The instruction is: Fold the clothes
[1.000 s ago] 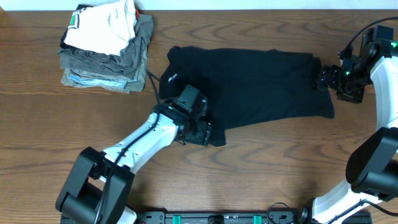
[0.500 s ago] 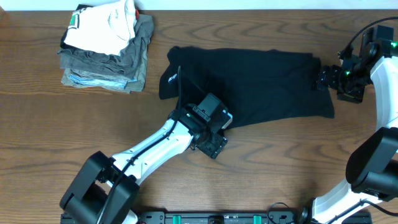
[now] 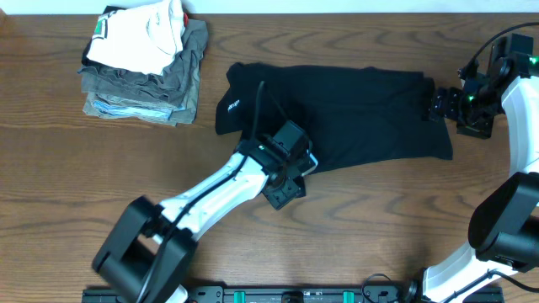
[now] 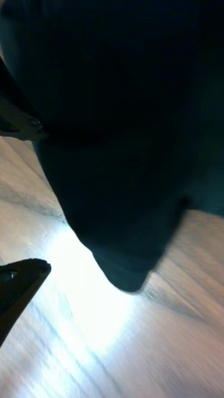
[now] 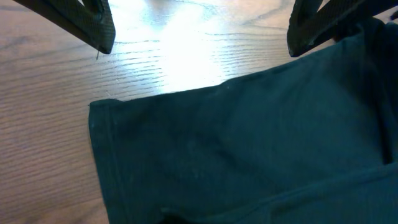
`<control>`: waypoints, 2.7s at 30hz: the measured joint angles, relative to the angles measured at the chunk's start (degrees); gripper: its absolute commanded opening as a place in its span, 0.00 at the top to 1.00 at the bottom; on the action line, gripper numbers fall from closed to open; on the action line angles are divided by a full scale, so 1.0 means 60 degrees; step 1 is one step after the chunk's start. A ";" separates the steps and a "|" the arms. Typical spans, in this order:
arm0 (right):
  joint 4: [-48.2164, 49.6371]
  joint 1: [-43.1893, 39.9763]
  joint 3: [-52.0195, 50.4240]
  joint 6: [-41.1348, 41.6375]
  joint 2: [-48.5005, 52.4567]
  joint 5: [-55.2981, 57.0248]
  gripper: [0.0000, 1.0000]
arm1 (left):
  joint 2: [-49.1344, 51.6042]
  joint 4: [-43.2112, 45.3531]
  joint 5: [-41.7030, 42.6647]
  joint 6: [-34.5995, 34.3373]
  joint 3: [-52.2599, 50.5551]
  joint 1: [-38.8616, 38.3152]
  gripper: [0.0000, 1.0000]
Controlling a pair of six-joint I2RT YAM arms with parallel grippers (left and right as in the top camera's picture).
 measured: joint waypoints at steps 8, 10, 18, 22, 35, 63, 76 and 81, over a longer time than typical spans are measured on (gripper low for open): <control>0.0076 0.0000 0.0000 0.0000 0.0000 0.0000 0.12 | 0.0375 -0.0058 0.0204 0.0474 0.0000 0.0000 0.41; 0.0080 0.0000 0.0000 0.0000 0.0000 0.0000 0.12 | 0.0382 -0.0055 0.0219 0.0579 0.0000 0.0000 0.44; 0.0084 0.0000 0.0000 0.0000 0.0000 0.0000 0.12 | 0.0408 -0.0036 0.0251 0.0958 0.0000 0.0000 0.47; 0.0055 0.0000 0.0000 0.0000 0.0000 0.0000 0.12 | 0.0419 0.0364 0.0160 0.1126 -0.0004 0.0000 0.43; 0.0058 0.0000 0.0000 0.0000 0.0000 0.0000 0.12 | 0.0820 0.0696 -0.0047 0.1188 -0.0011 0.0000 0.57; 0.0222 0.0248 -0.1253 0.0459 0.0000 0.0331 0.31 | -0.2466 0.0492 -0.2025 -0.1621 0.0164 0.0335 0.94; 0.2852 0.0528 -0.3690 0.1432 0.0000 0.2218 0.31 | -0.1942 0.0743 -0.2047 -0.1639 0.0164 0.0335 0.94; 0.3636 0.0528 -0.4095 0.1610 0.0000 0.2619 0.33 | -0.1599 0.0798 -0.2047 -0.1639 0.0164 0.0335 0.94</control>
